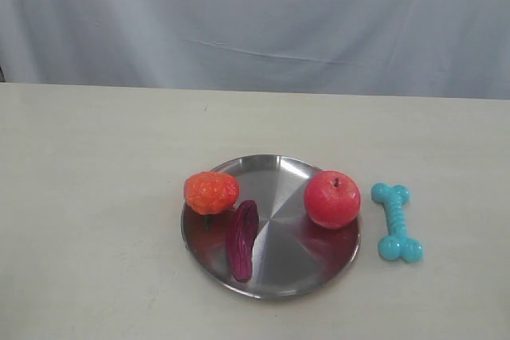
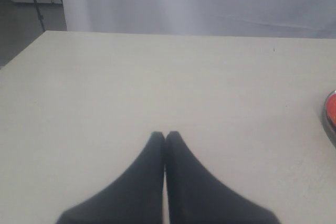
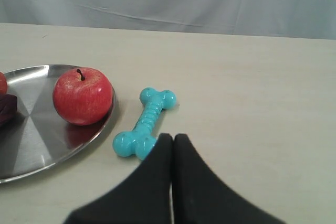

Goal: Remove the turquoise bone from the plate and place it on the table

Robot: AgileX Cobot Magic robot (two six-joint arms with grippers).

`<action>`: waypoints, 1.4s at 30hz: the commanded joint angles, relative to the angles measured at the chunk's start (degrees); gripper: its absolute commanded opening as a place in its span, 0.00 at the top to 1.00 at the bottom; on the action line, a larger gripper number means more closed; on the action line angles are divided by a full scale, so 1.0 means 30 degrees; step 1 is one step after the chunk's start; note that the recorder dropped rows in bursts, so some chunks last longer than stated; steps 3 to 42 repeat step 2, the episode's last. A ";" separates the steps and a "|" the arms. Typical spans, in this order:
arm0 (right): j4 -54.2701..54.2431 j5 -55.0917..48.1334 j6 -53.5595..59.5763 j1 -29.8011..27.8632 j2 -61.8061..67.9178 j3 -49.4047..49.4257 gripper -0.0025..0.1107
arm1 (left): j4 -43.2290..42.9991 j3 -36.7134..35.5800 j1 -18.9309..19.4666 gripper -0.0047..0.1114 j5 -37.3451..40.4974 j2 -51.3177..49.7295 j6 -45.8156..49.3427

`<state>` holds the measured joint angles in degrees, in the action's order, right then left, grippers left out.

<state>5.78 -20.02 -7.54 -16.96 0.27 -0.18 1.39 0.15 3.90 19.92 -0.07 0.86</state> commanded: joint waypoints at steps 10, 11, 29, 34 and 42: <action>0.0084 0.0135 0.0151 -0.0081 -0.0091 0.0060 0.98 | 0.0026 -0.0049 -0.0147 0.96 -0.0102 0.0025 -0.0080; 0.0084 0.0135 0.0151 -0.0081 -0.0091 0.0060 0.98 | 0.0026 -0.0049 -0.0147 0.96 -0.0102 0.0025 -0.0080; 0.0084 0.0135 0.0151 -0.0081 -0.0091 0.0060 0.98 | 0.0026 -0.0049 -0.0147 0.96 -0.0102 0.0025 -0.0080; 0.0084 0.0135 0.0151 -0.0081 -0.0091 0.0060 0.98 | 0.0026 -0.0049 -0.0147 0.96 -0.0102 0.0025 -0.0080; 0.0084 0.0135 0.0151 -0.0081 -0.0091 0.0060 0.98 | 0.0026 -0.0049 -0.0147 0.96 -0.0102 0.0025 -0.0080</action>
